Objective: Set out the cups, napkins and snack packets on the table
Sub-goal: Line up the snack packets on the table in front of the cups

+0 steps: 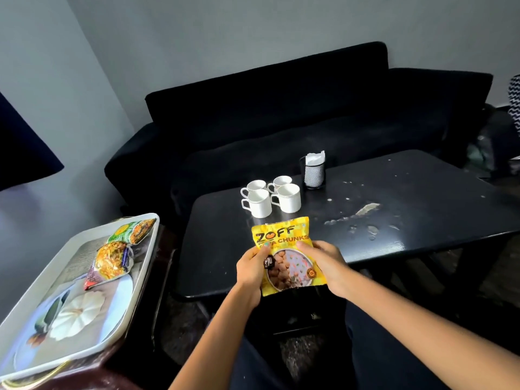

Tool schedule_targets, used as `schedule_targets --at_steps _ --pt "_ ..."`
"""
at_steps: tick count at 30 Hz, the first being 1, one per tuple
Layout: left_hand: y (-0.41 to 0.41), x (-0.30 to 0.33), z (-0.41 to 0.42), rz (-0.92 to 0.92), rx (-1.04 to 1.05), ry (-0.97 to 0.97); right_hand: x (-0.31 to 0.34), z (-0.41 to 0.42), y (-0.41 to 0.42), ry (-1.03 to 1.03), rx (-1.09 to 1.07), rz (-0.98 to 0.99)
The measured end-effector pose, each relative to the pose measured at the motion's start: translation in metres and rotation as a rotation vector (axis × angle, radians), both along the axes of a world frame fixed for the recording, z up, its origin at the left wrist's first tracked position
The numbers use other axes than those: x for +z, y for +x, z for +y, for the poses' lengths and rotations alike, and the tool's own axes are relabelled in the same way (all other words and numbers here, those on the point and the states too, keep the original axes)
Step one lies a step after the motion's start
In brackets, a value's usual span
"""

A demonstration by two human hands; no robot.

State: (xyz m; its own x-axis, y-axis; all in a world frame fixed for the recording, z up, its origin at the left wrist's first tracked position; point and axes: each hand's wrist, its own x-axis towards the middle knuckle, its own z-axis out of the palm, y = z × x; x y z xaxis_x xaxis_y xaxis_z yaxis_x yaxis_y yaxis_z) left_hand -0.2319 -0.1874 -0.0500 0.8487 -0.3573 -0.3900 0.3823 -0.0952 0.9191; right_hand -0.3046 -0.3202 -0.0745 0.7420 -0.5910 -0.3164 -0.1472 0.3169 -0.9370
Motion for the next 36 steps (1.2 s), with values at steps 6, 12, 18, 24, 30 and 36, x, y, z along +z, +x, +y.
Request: schedule_targets --at_steps 6,12,18,24,30,36 --pt "0.043 -0.010 0.003 -0.057 0.046 0.082 -0.014 0.012 0.037 -0.021 0.065 0.021" --pt "0.055 -0.012 0.012 -0.137 -0.083 0.211 -0.021 0.032 0.057 -0.377 0.324 0.172" --pt "0.053 -0.027 0.026 -0.382 -0.137 0.339 -0.022 0.038 0.056 -0.833 0.446 0.326" --pt "0.075 -0.015 0.052 -0.712 -0.248 0.803 -0.026 0.035 0.039 -0.720 0.344 0.120" --pt "0.105 0.023 0.108 -1.027 0.051 1.042 -0.044 0.034 0.019 -0.757 0.224 0.032" --pt "0.128 0.030 0.166 -0.709 0.355 1.264 -0.043 0.035 0.019 -0.741 0.218 0.039"
